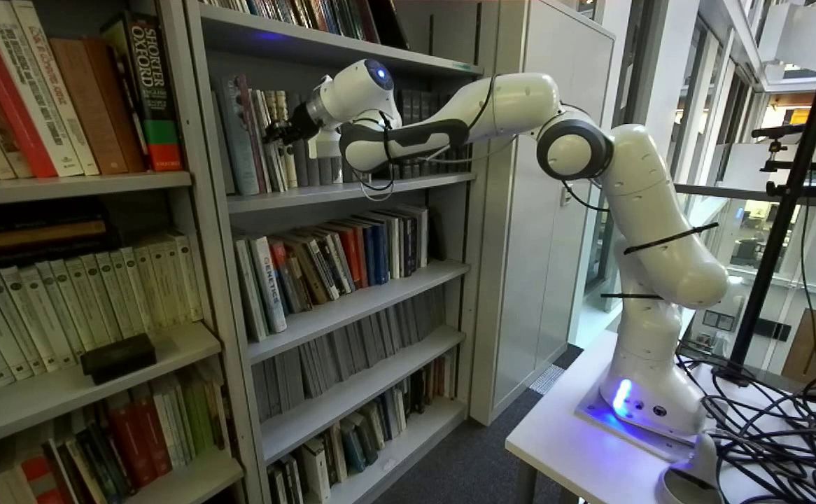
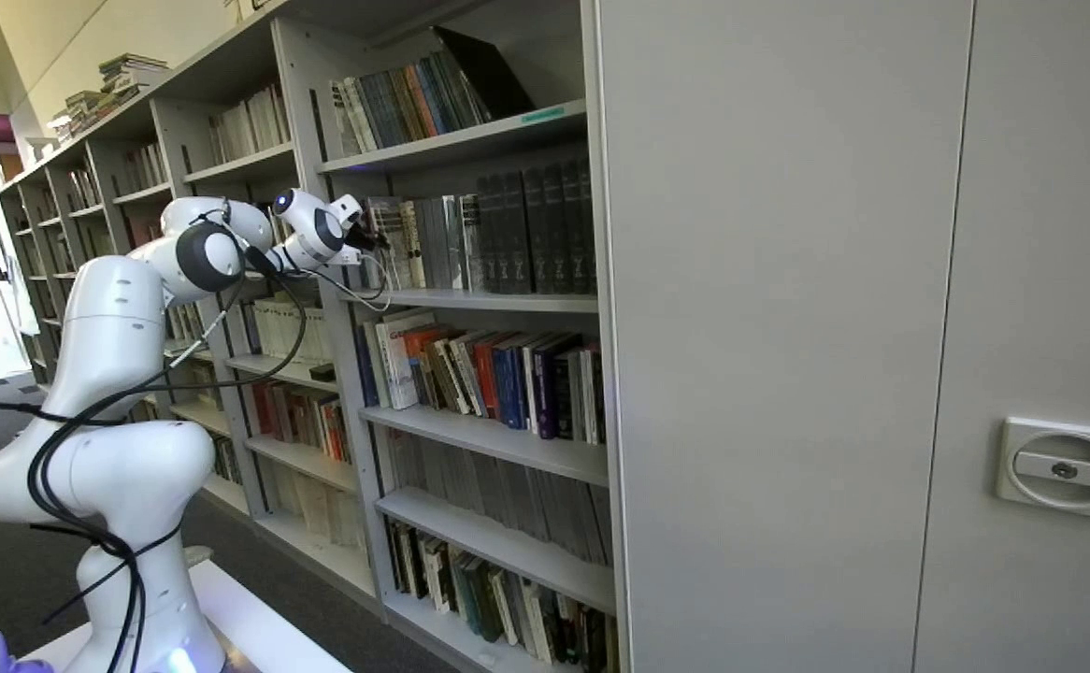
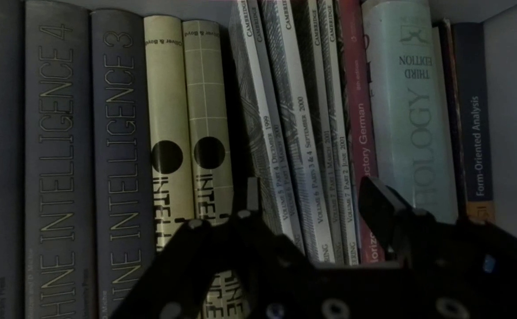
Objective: Remove the fifth book from the left of the second shelf of the cabinet on the right and put it before the big grey books on the same shelf
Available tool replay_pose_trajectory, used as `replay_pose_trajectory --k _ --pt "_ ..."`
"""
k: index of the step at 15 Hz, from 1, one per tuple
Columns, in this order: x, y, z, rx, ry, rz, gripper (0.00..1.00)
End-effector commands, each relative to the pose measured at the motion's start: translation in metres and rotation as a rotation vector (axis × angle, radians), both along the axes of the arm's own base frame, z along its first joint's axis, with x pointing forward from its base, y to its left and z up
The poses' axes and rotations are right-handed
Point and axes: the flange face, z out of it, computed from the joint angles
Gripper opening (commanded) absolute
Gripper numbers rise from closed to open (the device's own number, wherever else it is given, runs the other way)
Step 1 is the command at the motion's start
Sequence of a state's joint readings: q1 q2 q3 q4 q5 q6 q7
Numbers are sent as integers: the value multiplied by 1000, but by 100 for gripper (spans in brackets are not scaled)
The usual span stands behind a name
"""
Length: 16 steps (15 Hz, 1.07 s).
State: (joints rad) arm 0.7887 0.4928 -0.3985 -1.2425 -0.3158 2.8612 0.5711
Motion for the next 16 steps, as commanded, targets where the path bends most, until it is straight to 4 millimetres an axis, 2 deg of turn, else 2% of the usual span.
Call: replay_pose_trajectory --k 1,2,4,5,7,9,10,11,12,15,16 --pt "1 0 9 -1 -10 -31 49" --pt "1 0 9 -1 -10 -32 44" --pt "1 0 9 -1 -10 -32 40" --pt "1 1 9 -2 -11 -32 34" --pt "1 1 9 -3 -12 -32 36" --pt "1 1 10 -3 -13 -32 30" --pt "1 1 9 -3 -13 -32 21" --pt "1 1 9 -3 -13 -32 6" --pt "1 1 9 -3 -13 -32 1" --pt "1 1 9 -3 -12 -33 0" --pt "1 1 9 -3 -11 -31 26"
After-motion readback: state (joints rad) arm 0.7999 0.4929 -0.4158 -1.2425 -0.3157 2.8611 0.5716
